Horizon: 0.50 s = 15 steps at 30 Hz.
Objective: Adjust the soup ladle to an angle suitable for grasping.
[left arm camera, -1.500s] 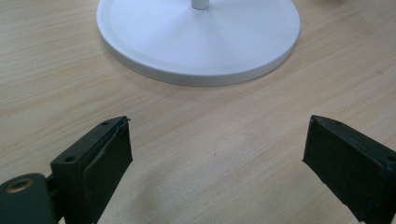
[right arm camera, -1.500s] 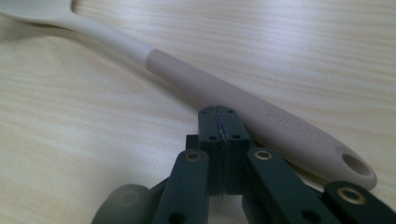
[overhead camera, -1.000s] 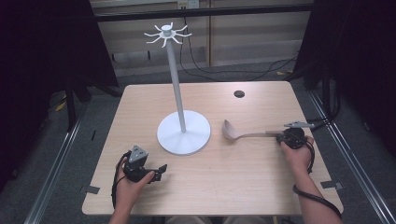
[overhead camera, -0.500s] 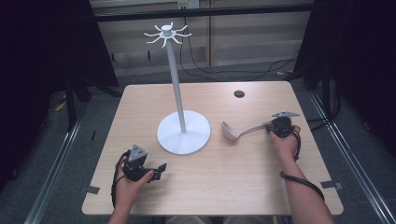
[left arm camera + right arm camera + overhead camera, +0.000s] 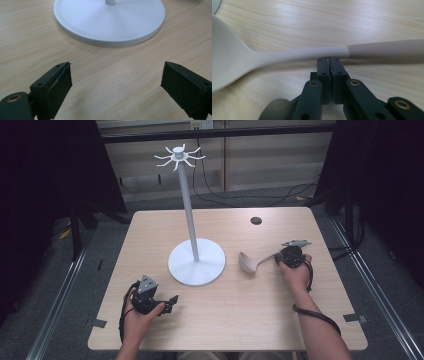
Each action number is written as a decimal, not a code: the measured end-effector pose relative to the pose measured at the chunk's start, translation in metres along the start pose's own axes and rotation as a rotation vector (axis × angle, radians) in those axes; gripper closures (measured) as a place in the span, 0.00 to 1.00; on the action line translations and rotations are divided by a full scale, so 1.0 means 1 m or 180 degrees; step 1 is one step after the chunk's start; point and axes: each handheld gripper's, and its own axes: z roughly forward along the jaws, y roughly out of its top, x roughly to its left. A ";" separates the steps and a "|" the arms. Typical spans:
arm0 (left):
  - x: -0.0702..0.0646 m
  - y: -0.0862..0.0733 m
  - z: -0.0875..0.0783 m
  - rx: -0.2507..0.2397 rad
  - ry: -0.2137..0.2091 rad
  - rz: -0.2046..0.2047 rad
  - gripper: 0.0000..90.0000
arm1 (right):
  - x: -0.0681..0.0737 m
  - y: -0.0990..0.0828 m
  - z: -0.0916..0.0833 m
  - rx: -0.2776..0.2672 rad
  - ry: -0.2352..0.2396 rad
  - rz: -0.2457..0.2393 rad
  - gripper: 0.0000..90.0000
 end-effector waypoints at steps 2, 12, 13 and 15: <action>0.000 0.000 0.000 -0.0007 -0.0012 0.0002 0.11 | 0.001 -0.002 -0.001 -0.0009 -0.0008 0.0009 0.96; -0.003 0.001 0.001 0.0007 -0.0019 0.0036 0.11 | 0.030 -0.005 -0.029 -0.0282 0.0441 -0.0035 0.93; -0.003 0.001 0.001 0.0007 -0.0019 0.0036 0.11 | 0.034 -0.004 -0.032 -0.0303 0.0491 -0.0039 0.92; -0.004 0.001 0.001 0.0044 -0.0020 0.0101 0.11 | 0.041 0.000 -0.037 -0.0320 0.0555 -0.0106 0.91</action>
